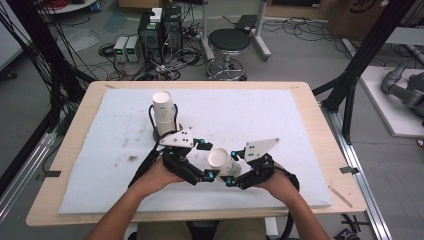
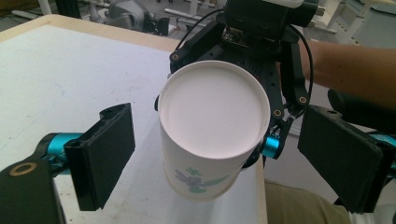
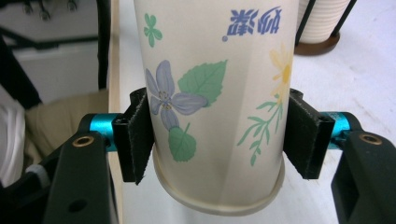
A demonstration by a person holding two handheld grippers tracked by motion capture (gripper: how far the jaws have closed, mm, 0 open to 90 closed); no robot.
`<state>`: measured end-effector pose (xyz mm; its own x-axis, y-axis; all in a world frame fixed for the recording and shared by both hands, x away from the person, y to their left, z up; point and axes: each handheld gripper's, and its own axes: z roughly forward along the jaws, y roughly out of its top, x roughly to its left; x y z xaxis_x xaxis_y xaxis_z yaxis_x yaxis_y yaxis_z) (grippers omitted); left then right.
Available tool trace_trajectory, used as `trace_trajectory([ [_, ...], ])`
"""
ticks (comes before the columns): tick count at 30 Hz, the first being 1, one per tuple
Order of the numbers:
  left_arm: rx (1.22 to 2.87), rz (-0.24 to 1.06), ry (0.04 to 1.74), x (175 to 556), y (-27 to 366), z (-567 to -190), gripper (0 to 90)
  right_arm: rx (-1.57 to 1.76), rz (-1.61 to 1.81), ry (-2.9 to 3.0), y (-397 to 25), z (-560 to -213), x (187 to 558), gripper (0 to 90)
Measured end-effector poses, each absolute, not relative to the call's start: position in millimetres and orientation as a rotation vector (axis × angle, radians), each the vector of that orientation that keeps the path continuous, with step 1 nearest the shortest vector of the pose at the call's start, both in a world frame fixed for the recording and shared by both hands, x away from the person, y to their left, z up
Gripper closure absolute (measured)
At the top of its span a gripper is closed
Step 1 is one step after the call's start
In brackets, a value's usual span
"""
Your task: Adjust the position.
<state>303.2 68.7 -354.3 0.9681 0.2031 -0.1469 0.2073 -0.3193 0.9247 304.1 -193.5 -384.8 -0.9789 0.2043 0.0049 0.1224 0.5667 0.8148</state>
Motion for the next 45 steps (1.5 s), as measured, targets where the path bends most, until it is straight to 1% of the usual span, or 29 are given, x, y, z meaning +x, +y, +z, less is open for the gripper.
trace_trajectory([
  [12,1.984,-0.005,0.265,304,70,-350,12.5,0.137,1.151,2.823,-177,-363,305,33.9],
  [15,2.0,-0.013,0.248,304,69,-350,15.1,0.111,1.092,2.85,-173,-359,304,33.9],
  [23,2.031,-0.036,0.233,304,67,-352,18.2,0.041,0.922,2.9,-163,-347,305,33.9],
  [28,2.059,-0.053,0.23,304,65,-354,22.4,0.019,0.825,2.94,-157,-345,304,33.9],
  [30,2.073,-0.056,0.215,305,65,-355,26.6,-0.005,0.8,2.947,-154,-345,305,33.9],
  [32,2.082,-0.067,0.195,305,64,-355,32.8,0.006,0.77,2.961,-152,-345,304,33.9],
  [33,2.088,-0.068,0.195,305,64,-356,34.2,0.006,0.757,2.966,-151,-345,304,34.0],
  [38,2.111,-0.054,0.182,303,63,-357,36.2,0.011,0.728,2.986,-150,-347,303,34.0],
  [40,2.103,-0.049,0.182,303,63,-357,36.9,0.011,0.734,2.98,-151,-348,303,30.4],
  [43,2.092,-0.032,0.187,304,66,-356,37.2,0.054,0.825,2.951,-155,-347,304,21.5],
  [45,2.071,-0.033,0.194,306,69,-356,37.2,0.077,0.876,2.936,-159,-346,304,21.5],
])
